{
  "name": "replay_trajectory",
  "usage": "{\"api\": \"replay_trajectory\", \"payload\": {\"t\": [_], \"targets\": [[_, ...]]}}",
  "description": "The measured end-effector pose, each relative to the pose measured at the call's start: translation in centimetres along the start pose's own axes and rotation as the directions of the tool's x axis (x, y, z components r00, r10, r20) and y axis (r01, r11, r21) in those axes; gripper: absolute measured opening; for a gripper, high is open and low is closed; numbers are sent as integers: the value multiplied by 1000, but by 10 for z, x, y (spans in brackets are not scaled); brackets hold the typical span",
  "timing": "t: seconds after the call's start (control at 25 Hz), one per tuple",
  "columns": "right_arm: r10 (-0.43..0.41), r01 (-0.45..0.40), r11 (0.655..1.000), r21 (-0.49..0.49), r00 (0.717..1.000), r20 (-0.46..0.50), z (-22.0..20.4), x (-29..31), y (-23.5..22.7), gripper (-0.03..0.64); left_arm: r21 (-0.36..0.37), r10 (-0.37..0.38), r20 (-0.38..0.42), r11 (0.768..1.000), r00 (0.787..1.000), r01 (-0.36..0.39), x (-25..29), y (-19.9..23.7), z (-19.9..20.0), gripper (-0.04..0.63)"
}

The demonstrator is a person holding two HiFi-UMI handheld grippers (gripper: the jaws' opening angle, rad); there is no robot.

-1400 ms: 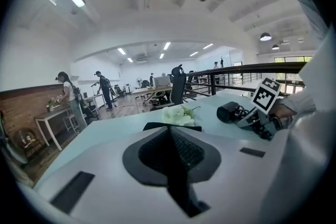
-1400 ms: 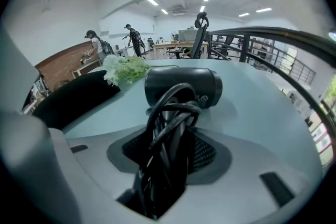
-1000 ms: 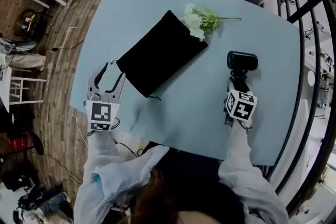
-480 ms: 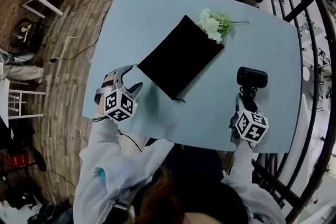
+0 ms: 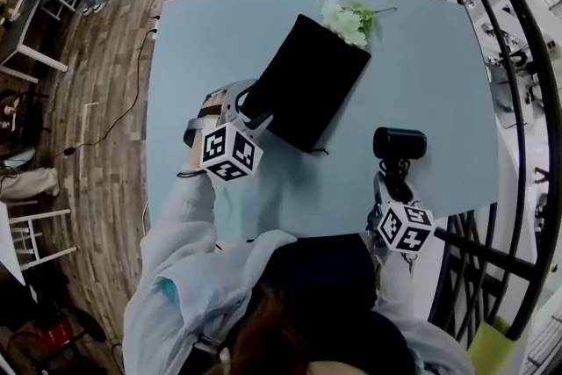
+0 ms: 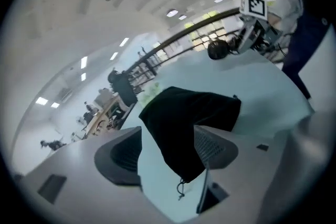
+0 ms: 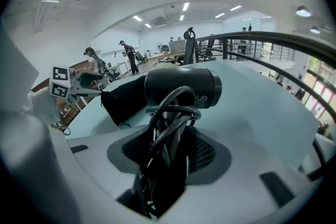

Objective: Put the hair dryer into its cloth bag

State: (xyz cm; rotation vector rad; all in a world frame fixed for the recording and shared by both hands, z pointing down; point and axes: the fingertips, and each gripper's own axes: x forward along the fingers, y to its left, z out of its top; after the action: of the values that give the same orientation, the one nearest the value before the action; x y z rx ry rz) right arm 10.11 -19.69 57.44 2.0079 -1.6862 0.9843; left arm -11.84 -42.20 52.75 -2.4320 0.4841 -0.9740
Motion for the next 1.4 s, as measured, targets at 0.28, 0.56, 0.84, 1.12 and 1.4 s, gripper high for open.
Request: {"api": "replay_trajectory", "payload": {"t": [0.28,0.56,0.84,1.12,1.4], "targets": [[-51,52,998,43,998,-25,-24,-20,-7,198,168,-225,-117,956,967,242,15,-35,-20,324],[-36,39,998,49,997,-63,-33,-17,-24,198,186,-215,-247,947,945,264,41,-47,-56,323],[17,-15,999,41,999,-45,-26,-12,-25,198,231,-117,-260,956,958,180,49,-35,-60,43],[94,-93,995,18,995,-42,-29,-16,-12,198,-23,-236,-209,971,949,237,31,-42,-32,31],[217,-220,972,-83,975,-46,-25,-29,7,198,-215,-367,-117,917,923,337,17,-49,18,29]]}}
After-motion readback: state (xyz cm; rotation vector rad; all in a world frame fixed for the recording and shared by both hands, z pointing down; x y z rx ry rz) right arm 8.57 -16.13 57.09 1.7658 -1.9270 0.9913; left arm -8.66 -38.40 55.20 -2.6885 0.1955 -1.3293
